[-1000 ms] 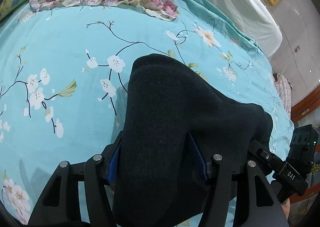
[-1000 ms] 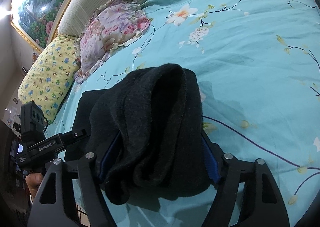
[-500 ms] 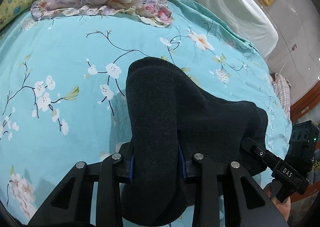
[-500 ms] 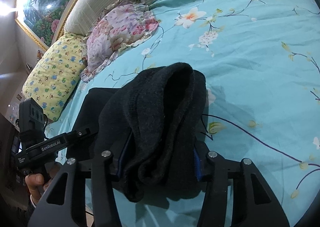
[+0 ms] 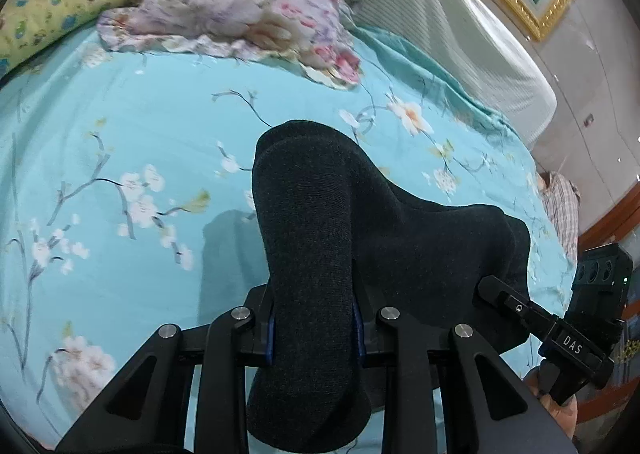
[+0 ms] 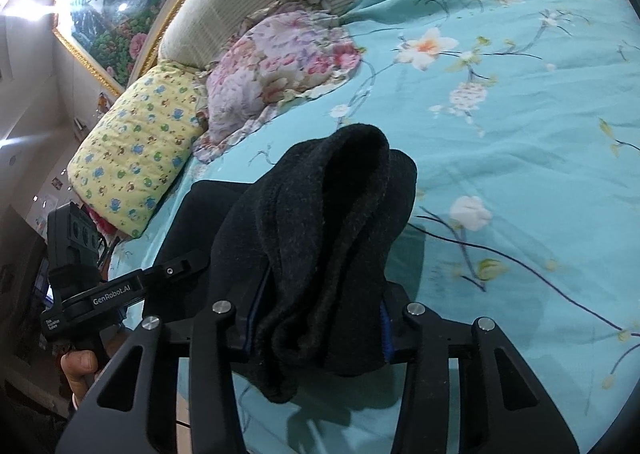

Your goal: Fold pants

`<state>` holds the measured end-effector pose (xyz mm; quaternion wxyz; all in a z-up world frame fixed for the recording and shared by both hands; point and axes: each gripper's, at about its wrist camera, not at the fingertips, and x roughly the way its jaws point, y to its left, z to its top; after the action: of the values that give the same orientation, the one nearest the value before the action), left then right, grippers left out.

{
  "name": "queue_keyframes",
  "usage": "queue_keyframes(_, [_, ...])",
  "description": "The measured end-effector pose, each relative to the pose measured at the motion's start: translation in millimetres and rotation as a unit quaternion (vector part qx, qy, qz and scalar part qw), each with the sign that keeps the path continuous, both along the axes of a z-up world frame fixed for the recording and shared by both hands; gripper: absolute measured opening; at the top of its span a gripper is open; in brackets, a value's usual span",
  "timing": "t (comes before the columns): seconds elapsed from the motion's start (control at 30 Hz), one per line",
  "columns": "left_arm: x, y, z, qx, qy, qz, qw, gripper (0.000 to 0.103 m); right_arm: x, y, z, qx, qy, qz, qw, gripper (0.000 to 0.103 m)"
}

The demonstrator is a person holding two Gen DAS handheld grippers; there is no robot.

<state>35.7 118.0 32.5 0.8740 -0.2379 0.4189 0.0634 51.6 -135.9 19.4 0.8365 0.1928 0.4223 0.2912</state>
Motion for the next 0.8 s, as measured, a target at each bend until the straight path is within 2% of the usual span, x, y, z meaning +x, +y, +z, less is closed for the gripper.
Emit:
queue_keyframes(0.43, [-40, 67, 24, 0.006, -0.024, 0.076, 0.9968, 0.027, 19, 74, 24, -0.004, -0.024, 0.069, 0.997, 0.046])
queue_keyframes(0.8, [-53, 116, 24, 0.008, -0.034, 0.113, 0.9930, 0.027, 39, 134, 29, -0.004, -0.028, 0.109, 0.994, 0.046])
